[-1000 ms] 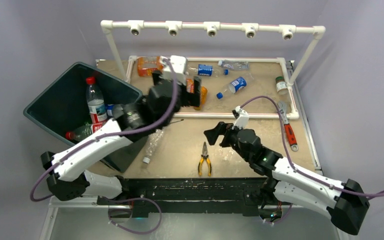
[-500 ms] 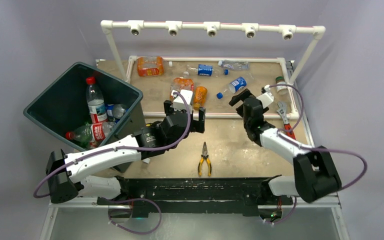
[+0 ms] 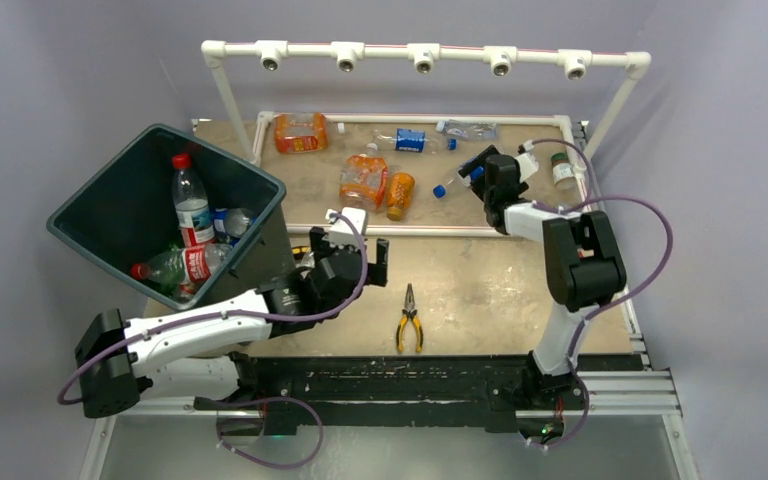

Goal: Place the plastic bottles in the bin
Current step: Pick up the plastic bottle at the center of the board.

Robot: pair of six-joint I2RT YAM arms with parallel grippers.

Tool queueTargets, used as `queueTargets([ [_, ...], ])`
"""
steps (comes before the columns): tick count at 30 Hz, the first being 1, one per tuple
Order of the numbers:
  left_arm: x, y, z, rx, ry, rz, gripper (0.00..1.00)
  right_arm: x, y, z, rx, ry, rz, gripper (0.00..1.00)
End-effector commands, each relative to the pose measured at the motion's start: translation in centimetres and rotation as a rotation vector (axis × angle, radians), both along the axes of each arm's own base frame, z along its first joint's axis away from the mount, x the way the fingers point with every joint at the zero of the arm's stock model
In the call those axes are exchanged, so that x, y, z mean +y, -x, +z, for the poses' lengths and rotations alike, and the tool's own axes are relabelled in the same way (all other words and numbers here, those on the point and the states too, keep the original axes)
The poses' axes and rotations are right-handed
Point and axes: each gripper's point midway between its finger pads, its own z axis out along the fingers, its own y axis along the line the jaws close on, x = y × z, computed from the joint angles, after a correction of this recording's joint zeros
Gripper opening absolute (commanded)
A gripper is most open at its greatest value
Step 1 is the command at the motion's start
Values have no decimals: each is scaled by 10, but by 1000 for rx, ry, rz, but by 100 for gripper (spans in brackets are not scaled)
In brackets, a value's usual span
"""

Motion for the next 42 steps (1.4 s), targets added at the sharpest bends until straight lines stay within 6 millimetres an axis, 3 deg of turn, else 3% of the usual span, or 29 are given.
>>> queueTargets([
  [1, 26, -1, 6, -57, 97, 111, 99, 7, -39, 9, -44, -65, 16, 99],
  [9, 59, 11, 18, -91, 218, 184, 99, 6, -70, -7, -10, -40, 10, 99],
  [16, 66, 11, 22, -114, 231, 210, 98, -2, -80, -34, 52, -44, 1, 93],
  [19, 64, 10, 20, -109, 211, 213, 98, -2, -83, -45, 72, -50, 13, 88],
  [29, 69, 8, 20, -119, 190, 242, 98, 8, -74, -44, 46, -80, 74, 61],
  [34, 68, 9, 20, -106, 198, 236, 97, 14, -61, -29, -2, -127, 102, 48],
  [38, 68, 12, 24, -98, 234, 228, 97, 15, -48, 7, -89, -148, 116, 41],
  [42, 66, 13, 35, -103, 283, 217, 97, 22, -18, 50, -180, -211, 157, 38],
])
